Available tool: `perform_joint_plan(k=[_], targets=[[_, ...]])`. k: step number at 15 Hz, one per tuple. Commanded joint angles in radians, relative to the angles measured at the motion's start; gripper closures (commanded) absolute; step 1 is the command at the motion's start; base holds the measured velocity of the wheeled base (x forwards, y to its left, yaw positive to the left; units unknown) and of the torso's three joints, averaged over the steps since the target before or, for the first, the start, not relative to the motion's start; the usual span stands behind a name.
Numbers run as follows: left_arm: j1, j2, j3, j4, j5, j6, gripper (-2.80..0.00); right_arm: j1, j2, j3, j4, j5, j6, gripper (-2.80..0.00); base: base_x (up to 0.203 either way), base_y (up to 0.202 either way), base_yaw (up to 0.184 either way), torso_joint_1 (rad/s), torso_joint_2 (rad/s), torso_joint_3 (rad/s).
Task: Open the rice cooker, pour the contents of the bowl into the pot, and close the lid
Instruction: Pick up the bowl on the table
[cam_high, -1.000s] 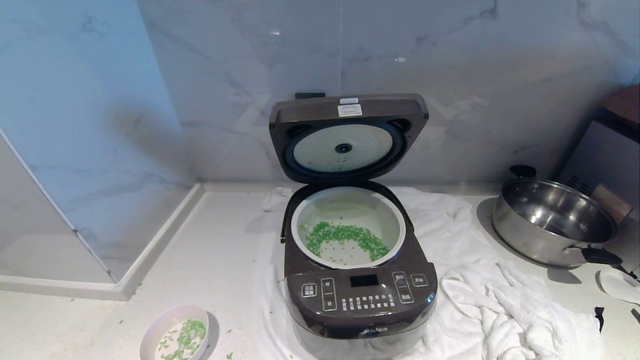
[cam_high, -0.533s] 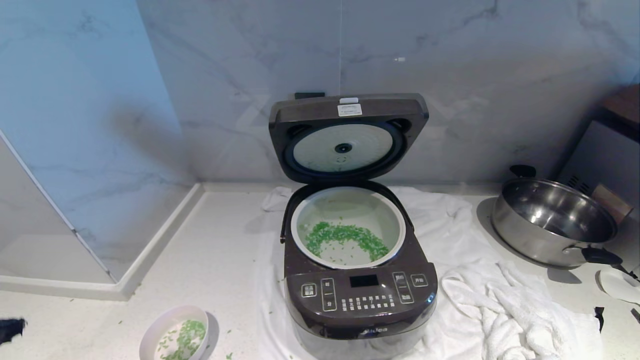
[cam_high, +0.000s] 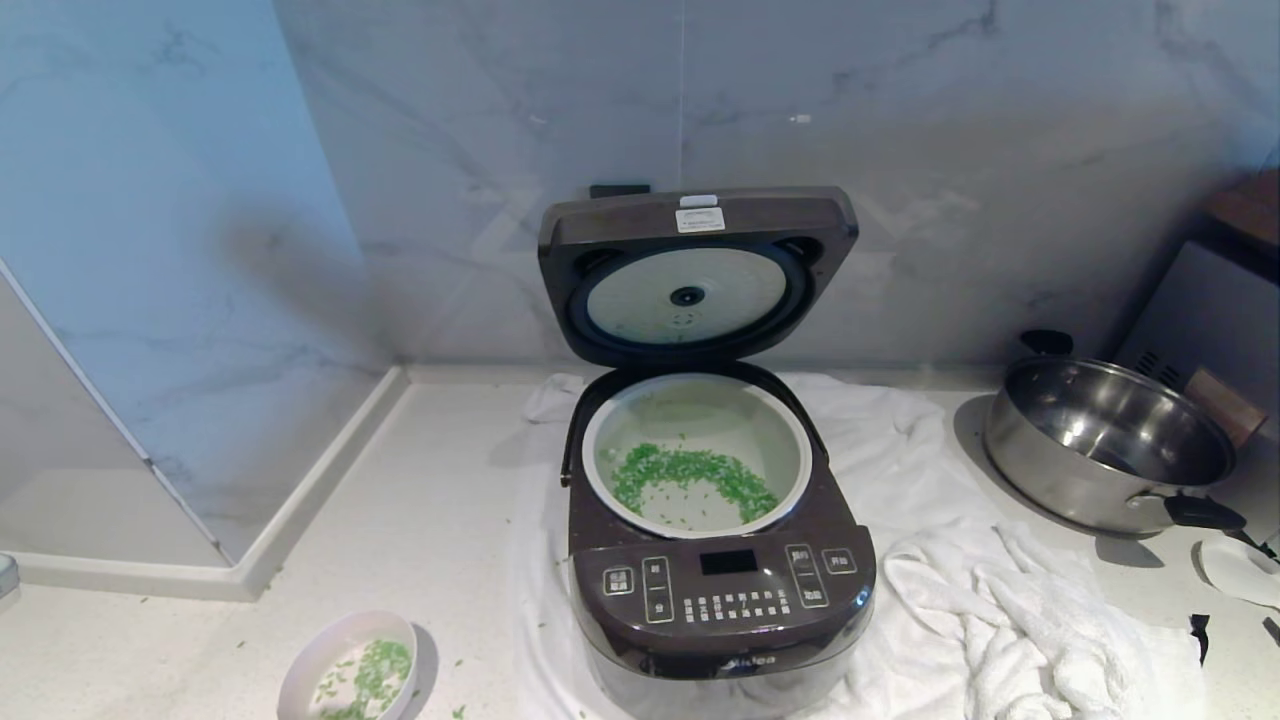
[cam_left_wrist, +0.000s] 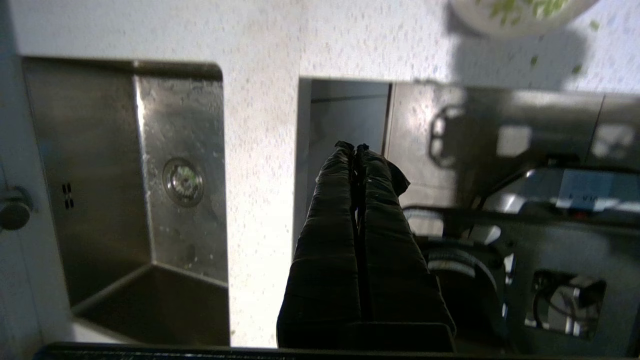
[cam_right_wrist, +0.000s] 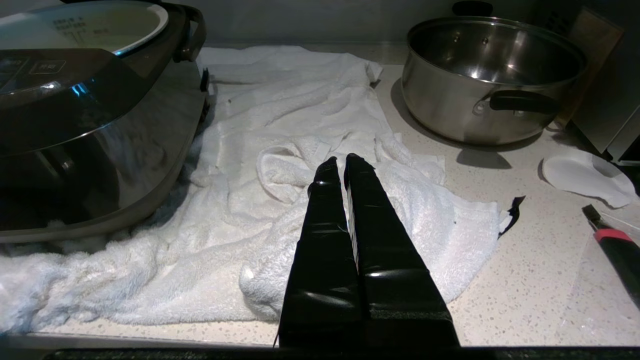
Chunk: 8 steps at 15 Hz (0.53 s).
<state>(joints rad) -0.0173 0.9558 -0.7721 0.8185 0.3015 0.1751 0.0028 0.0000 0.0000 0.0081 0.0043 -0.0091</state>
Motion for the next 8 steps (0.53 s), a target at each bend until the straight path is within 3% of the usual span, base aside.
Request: perform_joint_plan(k=[1, 3, 6, 8], targets=[[-0.005, 0.026, 0.000, -0.046, 0.001, -0.001, 0.00, 0.000, 0.000, 0.000, 0.000, 0.000, 0.000, 0.00, 0.000, 0.000, 0.000, 0.000, 0.00, 0.000], [-0.023, 0.083, -0.019, -0.135, -0.016, -0.001, 0.00, 0.000, 0.000, 0.000, 0.000, 0.000, 0.000, 0.00, 0.000, 0.000, 0.000, 0.000, 0.00, 0.000], [-0.041, 0.175, -0.049, -0.164, -0.138, -0.002, 0.00, 0.000, 0.000, 0.000, 0.000, 0.000, 0.000, 0.00, 0.000, 0.000, 0.000, 0.000, 0.00, 0.000], [-0.041, 0.158, -0.047, -0.164, -0.183, -0.018, 0.00, 0.000, 0.000, 0.000, 0.000, 0.000, 0.000, 0.00, 0.000, 0.000, 0.000, 0.000, 0.00, 0.000]])
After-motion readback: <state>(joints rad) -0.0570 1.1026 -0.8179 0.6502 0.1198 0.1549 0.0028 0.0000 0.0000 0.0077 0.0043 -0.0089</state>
